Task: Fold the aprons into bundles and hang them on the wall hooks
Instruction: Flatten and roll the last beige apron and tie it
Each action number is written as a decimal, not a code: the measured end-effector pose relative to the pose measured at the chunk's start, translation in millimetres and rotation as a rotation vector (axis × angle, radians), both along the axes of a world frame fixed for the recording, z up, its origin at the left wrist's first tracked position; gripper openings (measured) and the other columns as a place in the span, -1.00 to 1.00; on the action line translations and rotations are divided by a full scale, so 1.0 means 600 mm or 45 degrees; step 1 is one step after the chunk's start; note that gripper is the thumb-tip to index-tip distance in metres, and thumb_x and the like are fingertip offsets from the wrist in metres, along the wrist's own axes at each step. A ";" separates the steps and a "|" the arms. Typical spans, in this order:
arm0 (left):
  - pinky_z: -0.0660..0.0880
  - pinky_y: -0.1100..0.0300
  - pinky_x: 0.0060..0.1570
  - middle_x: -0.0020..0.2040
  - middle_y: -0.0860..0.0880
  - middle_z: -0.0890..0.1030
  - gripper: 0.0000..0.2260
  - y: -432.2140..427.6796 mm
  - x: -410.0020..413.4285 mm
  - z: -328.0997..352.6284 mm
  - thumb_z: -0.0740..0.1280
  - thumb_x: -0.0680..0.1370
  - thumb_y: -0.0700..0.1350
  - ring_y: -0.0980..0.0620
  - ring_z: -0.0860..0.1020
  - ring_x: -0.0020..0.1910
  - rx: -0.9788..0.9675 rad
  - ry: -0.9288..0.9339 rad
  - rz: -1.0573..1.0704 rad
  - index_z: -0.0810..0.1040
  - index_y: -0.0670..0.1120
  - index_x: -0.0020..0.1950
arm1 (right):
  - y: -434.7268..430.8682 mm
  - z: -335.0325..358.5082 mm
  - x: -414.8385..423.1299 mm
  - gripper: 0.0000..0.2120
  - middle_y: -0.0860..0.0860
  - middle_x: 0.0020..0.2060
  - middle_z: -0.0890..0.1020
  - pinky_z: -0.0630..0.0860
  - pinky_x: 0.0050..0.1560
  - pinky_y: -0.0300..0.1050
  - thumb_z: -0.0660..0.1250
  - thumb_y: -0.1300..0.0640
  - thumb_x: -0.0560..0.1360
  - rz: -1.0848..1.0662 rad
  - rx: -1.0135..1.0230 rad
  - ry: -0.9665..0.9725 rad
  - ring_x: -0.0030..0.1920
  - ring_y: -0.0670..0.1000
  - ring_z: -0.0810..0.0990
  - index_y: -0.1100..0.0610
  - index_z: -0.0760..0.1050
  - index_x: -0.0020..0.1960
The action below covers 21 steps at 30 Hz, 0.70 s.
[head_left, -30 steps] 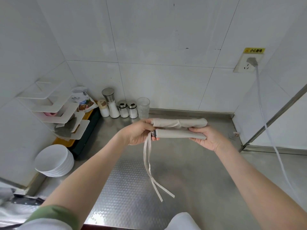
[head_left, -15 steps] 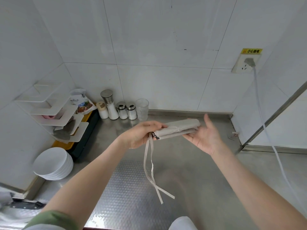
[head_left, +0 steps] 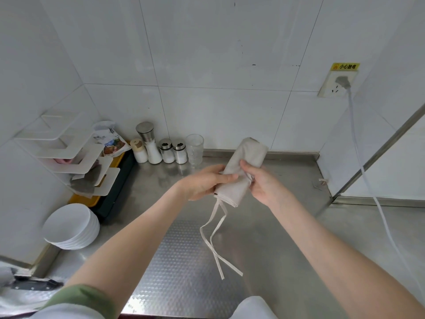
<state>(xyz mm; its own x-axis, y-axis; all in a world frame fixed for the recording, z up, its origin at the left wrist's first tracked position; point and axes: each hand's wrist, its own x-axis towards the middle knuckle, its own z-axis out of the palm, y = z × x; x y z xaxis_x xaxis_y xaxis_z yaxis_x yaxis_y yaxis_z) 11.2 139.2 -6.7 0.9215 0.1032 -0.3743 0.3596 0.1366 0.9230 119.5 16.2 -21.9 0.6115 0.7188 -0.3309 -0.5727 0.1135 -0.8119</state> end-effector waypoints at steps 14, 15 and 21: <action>0.58 0.16 -0.33 -0.23 -0.13 0.64 -0.84 -0.012 0.042 0.011 0.29 0.59 -0.15 -0.03 0.62 -0.33 -0.848 -0.122 0.820 0.55 -0.21 -0.11 | -0.005 0.001 -0.039 -0.55 0.16 -0.20 0.57 0.38 -0.49 -0.22 0.22 -0.14 0.49 0.534 -0.148 -0.220 -0.52 -0.01 0.40 0.21 0.37 0.15; 0.58 0.17 -0.33 -0.21 -0.13 0.63 -0.85 -0.008 0.042 0.010 0.28 0.60 -0.15 -0.02 0.62 -0.33 -0.870 -0.146 0.856 0.54 -0.21 -0.08 | -0.006 0.002 -0.042 -0.69 0.13 -0.30 0.54 0.21 -0.57 -0.28 0.25 -0.05 0.53 0.523 -0.207 -0.311 -0.59 -0.08 0.26 0.19 0.39 0.08; 0.56 0.19 -0.40 -0.21 -0.10 0.60 -0.92 -0.005 0.041 -0.004 0.30 0.59 -0.19 0.00 0.59 -0.28 -0.774 -0.088 1.043 0.52 -0.20 -0.02 | -0.009 0.010 -0.030 -0.80 0.13 -0.37 0.42 0.02 -0.60 -0.34 0.21 0.21 0.61 0.467 -0.475 -0.719 -0.61 -0.18 0.13 0.12 0.46 -0.19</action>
<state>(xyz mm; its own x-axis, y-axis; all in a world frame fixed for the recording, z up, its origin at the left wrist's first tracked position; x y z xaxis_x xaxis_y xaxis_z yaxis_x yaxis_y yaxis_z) 36.1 135.9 -9.1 0.6746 0.5216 -0.5223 -0.1064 0.7689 0.6304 101.4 10.8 -15.9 0.5038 0.8102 -0.2996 -0.0084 -0.3423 -0.9396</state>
